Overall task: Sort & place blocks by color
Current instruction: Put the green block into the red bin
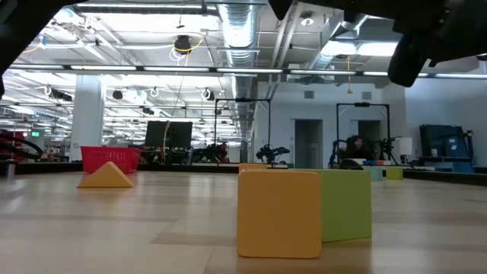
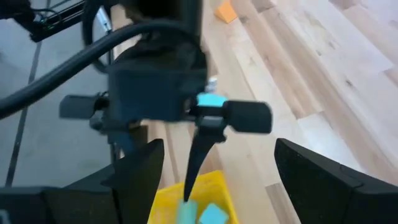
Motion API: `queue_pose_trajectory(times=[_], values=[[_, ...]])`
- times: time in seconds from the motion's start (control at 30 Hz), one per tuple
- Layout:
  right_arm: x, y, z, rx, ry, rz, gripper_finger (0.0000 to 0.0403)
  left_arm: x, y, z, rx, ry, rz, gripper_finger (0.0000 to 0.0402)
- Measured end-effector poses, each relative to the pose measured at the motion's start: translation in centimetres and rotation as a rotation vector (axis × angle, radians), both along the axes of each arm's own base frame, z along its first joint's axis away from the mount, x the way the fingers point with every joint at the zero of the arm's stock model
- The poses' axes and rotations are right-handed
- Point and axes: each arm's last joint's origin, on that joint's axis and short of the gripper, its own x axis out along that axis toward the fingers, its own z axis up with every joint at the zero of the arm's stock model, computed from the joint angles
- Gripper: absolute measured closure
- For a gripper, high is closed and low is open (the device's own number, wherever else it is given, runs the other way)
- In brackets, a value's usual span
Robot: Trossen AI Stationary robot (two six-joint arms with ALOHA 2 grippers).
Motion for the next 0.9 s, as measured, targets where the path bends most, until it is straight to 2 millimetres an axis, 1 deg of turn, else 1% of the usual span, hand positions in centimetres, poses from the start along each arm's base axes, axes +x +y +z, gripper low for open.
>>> queue_pose_trajectory(times=[0.17,0.27,0.33,0.4,0.47,0.57,0.67,0.8,0.9], values=[[0.7,-0.6,0.0,-0.005,0.002,-0.03,0.0076,0.2,0.9,0.0,0.051,-0.034,-0.108,0.0178],[0.9,-0.8,0.0,0.007,0.013,-0.035,0.0076,-0.1,2.2,0.4,0.069,0.029,-0.144,0.0162],[1.0,-0.9,0.0,0.019,0.022,-0.032,0.0076,-0.9,3.3,1.6,0.082,0.107,-0.133,0.0155],[1.1,-0.9,0.0,0.027,0.024,-0.035,0.0076,-2.1,4.5,2.9,0.092,0.213,-0.117,0.0153],[1.1,-0.9,0.0,0.032,0.025,-0.039,0.0076,-3.4,5.4,3.6,0.124,0.34,-0.104,0.0153],[1.1,-1.0,0.0,0.027,0.02,-0.051,0.0076,-5.9,6.7,4.4,0.226,0.537,-0.074,0.0158],[1.5,-1.2,-0.1,0.019,0.018,-0.074,0.0076,-8.5,7.6,5.4,0.356,0.707,-0.054,0.0165],[1.9,-1.6,-0.4,0.02,0.016,-0.105,0.0076,-11.1,8.2,4.8,0.457,0.934,-0.1,0.0174],[2.5,-1.8,-1.0,0.04,0.001,-0.129,0.0076,-12.7,8.4,4.5,0.456,0.971,-0.135,0.0182]])
